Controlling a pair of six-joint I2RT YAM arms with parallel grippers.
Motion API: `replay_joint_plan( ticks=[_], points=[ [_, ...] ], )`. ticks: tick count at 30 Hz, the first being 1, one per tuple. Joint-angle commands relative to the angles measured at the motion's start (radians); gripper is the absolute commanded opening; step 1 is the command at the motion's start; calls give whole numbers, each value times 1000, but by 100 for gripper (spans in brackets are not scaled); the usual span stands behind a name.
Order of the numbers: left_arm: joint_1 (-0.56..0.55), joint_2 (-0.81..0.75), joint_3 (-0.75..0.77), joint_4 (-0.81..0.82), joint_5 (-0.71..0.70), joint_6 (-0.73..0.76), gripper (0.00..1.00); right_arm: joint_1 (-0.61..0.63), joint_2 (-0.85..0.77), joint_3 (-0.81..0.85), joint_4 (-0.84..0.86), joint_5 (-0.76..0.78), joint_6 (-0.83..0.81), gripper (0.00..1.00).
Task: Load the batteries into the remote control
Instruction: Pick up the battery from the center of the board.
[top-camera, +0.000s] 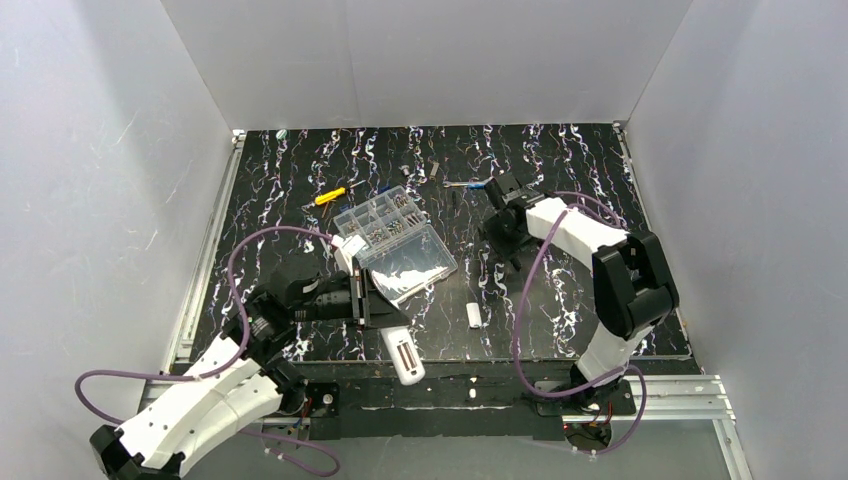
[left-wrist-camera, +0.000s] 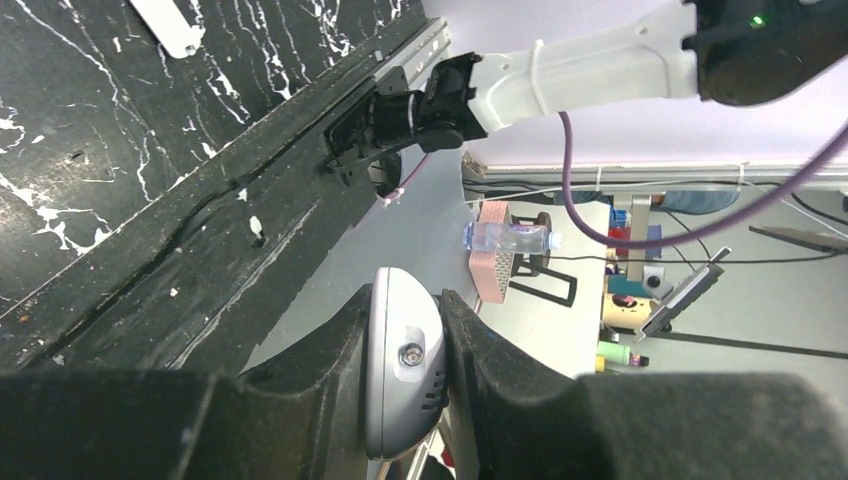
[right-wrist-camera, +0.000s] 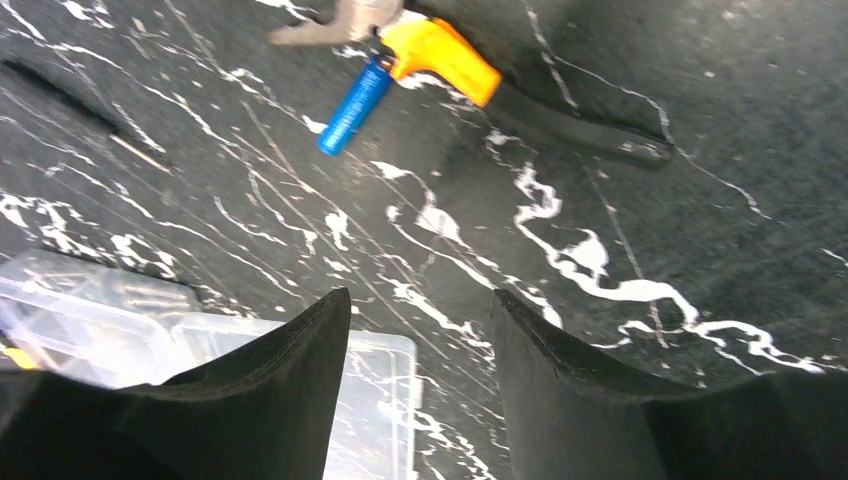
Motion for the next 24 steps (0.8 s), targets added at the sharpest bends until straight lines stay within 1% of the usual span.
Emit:
replay_joint_plan(
  ticks=[1, 10, 13, 18, 24],
  points=[
    [-4, -37, 84, -85, 64, 51, 2, -20, 48, 108, -35, 11, 55, 62],
    [-4, 6, 168, -144, 98, 68, 2, -51, 198, 244, -136, -7, 86, 62],
    [-5, 25, 199, -172, 107, 79, 2, -55, 224, 269, -176, 6, 109, 62],
    [-4, 54, 252, -226, 120, 117, 3, -71, 251, 294, -192, 9, 120, 61],
    [-4, 96, 297, -260, 137, 157, 4, -77, 292, 347, -264, 65, 121, 61]
  ],
)
